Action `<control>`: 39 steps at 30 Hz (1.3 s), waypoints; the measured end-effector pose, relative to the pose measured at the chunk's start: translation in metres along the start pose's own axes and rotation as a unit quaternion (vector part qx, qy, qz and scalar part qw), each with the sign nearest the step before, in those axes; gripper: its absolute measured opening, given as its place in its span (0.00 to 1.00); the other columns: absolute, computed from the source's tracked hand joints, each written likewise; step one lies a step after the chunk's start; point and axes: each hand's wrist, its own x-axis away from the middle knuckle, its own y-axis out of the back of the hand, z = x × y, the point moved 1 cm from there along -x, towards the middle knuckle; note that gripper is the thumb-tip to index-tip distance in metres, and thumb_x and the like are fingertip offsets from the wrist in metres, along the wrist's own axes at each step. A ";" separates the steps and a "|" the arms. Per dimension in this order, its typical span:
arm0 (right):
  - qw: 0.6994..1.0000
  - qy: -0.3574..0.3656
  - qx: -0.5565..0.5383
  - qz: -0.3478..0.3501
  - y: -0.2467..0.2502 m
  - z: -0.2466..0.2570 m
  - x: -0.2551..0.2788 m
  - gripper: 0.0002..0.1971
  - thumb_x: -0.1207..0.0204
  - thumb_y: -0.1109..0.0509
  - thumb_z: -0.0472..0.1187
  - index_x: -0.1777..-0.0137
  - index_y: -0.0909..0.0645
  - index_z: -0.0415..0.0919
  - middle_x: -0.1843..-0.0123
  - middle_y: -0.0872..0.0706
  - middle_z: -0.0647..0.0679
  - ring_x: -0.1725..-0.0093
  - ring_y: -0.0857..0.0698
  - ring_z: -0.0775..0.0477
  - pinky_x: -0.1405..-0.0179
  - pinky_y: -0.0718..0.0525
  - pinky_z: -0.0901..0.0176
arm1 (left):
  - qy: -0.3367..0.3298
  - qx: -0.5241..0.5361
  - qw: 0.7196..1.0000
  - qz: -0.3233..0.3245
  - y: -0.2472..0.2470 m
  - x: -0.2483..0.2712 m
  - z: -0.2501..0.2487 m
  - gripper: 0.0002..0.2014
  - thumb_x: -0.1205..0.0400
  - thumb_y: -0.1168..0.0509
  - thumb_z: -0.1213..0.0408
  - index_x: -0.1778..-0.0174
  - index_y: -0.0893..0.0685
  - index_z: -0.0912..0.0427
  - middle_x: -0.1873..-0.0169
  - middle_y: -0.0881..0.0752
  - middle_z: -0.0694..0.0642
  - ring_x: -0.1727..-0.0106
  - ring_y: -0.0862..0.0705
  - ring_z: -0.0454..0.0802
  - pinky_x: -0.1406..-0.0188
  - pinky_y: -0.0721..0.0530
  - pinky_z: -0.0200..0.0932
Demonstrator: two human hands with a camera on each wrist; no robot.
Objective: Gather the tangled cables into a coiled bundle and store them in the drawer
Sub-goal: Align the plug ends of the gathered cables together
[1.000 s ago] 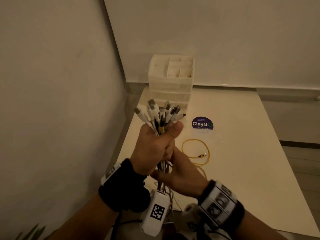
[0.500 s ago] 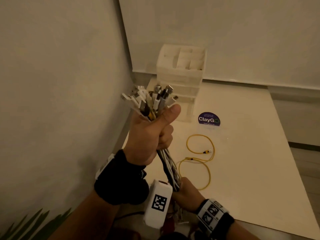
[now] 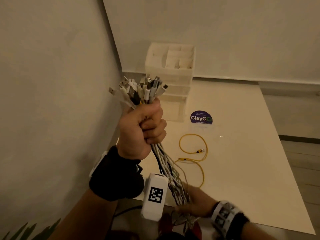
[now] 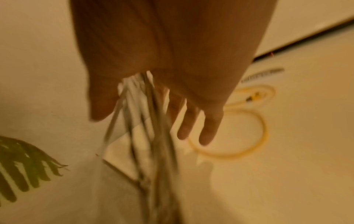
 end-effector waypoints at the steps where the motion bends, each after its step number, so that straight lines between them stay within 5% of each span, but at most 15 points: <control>1: 0.999 -0.010 0.035 0.040 0.017 0.000 0.003 0.36 0.33 0.23 0.57 0.26 0.31 0.53 0.32 0.22 0.54 0.35 0.23 0.54 0.32 0.24 0.55 | 0.014 0.028 0.999 0.009 0.004 0.000 0.003 0.17 0.27 0.39 0.65 0.69 0.45 0.56 0.81 0.45 0.49 0.84 0.49 0.43 0.84 0.51 0.34; 3: 0.989 -0.059 0.100 0.090 0.057 0.000 0.002 0.40 0.29 0.26 0.39 0.20 0.41 0.55 0.28 0.28 0.56 0.31 0.27 0.53 0.33 0.25 0.56 | 0.028 0.087 0.995 0.034 0.009 -0.002 0.010 0.15 0.34 0.33 0.63 0.66 0.35 0.57 0.80 0.40 0.47 0.82 0.47 0.43 0.84 0.48 0.35; 6: 0.981 -0.056 0.186 0.027 0.116 0.003 -0.017 0.28 0.27 0.36 0.28 0.28 0.26 0.51 0.35 0.19 0.52 0.38 0.19 0.49 0.44 0.21 0.61 | 0.039 0.119 0.991 0.042 0.010 -0.007 0.020 0.15 0.36 0.30 0.56 0.60 0.25 0.57 0.79 0.34 0.47 0.81 0.44 0.42 0.84 0.46 0.35; 11: 0.946 -0.068 0.295 -0.115 0.145 -0.015 -0.084 0.14 0.17 0.41 0.36 0.36 0.19 0.42 0.38 0.16 0.43 0.39 0.18 0.42 0.39 0.20 0.52 | 0.045 0.106 0.993 -0.010 0.006 -0.013 0.029 0.11 0.25 0.40 0.52 0.58 0.24 0.56 0.77 0.34 0.48 0.82 0.39 0.41 0.83 0.45 0.35; 15: 0.929 -0.062 0.360 -0.064 0.124 -0.030 -0.119 0.15 0.18 0.37 0.37 0.32 0.26 0.39 0.36 0.23 0.40 0.36 0.23 0.38 0.39 0.22 0.48 | 0.040 0.062 0.996 -0.054 0.003 -0.014 0.037 0.12 0.18 0.48 0.52 0.57 0.25 0.56 0.76 0.34 0.49 0.82 0.39 0.40 0.83 0.44 0.34; 22: 0.927 -0.063 0.368 -0.020 0.104 -0.051 -0.133 0.24 0.17 0.40 0.41 0.23 0.42 0.46 0.32 0.28 0.39 0.35 0.24 0.34 0.38 0.22 0.41 | 0.016 0.028 0.996 -0.089 0.007 -0.017 0.049 0.10 0.17 0.46 0.55 0.56 0.29 0.58 0.75 0.33 0.49 0.80 0.36 0.42 0.81 0.35 0.36; 25: 0.937 -0.072 0.343 -0.006 0.114 -0.045 -0.130 0.26 0.19 0.38 0.40 0.23 0.40 0.49 0.31 0.29 0.40 0.36 0.23 0.35 0.37 0.23 0.45 | 0.014 0.013 0.996 -0.092 0.008 -0.021 0.050 0.10 0.17 0.45 0.55 0.56 0.29 0.58 0.74 0.32 0.50 0.79 0.34 0.43 0.79 0.31 0.38; 29: 0.958 -0.052 0.253 -0.122 0.155 -0.017 -0.115 0.17 0.22 0.36 0.33 0.34 0.19 0.43 0.34 0.19 0.43 0.36 0.19 0.42 0.36 0.24 0.56 | 0.005 0.003 0.996 -0.085 0.005 -0.028 0.054 0.10 0.17 0.44 0.55 0.56 0.31 0.59 0.73 0.32 0.51 0.79 0.30 0.47 0.77 0.27 0.42; 32: 0.955 0.019 0.198 -0.220 0.193 0.013 -0.084 0.18 0.23 0.37 0.27 0.37 0.16 0.39 0.44 0.14 0.46 0.46 0.13 0.43 0.42 0.17 0.54 | 0.004 0.009 0.997 -0.079 0.004 -0.035 0.059 0.10 0.17 0.44 0.54 0.57 0.28 0.58 0.73 0.34 0.51 0.80 0.33 0.45 0.80 0.30 0.39; 36: 0.888 0.156 0.275 -0.335 0.225 0.050 -0.026 0.10 0.25 0.27 0.32 0.46 0.15 0.42 0.52 0.13 0.49 0.59 0.13 0.42 0.60 0.13 0.48 | 0.005 0.038 0.998 -0.058 0.001 -0.047 0.066 0.11 0.18 0.41 0.54 0.55 0.27 0.59 0.73 0.35 0.51 0.81 0.39 0.41 0.83 0.38 0.35; 39: 0.836 0.177 0.299 -0.424 0.236 0.073 0.014 0.08 0.30 0.21 0.36 0.51 0.12 0.43 0.63 0.15 0.49 0.67 0.20 0.43 0.72 0.19 0.49 | 0.011 0.060 0.998 -0.031 -0.006 -0.055 0.070 0.16 0.21 0.33 0.50 0.53 0.25 0.60 0.73 0.35 0.51 0.80 0.39 0.41 0.83 0.41 0.36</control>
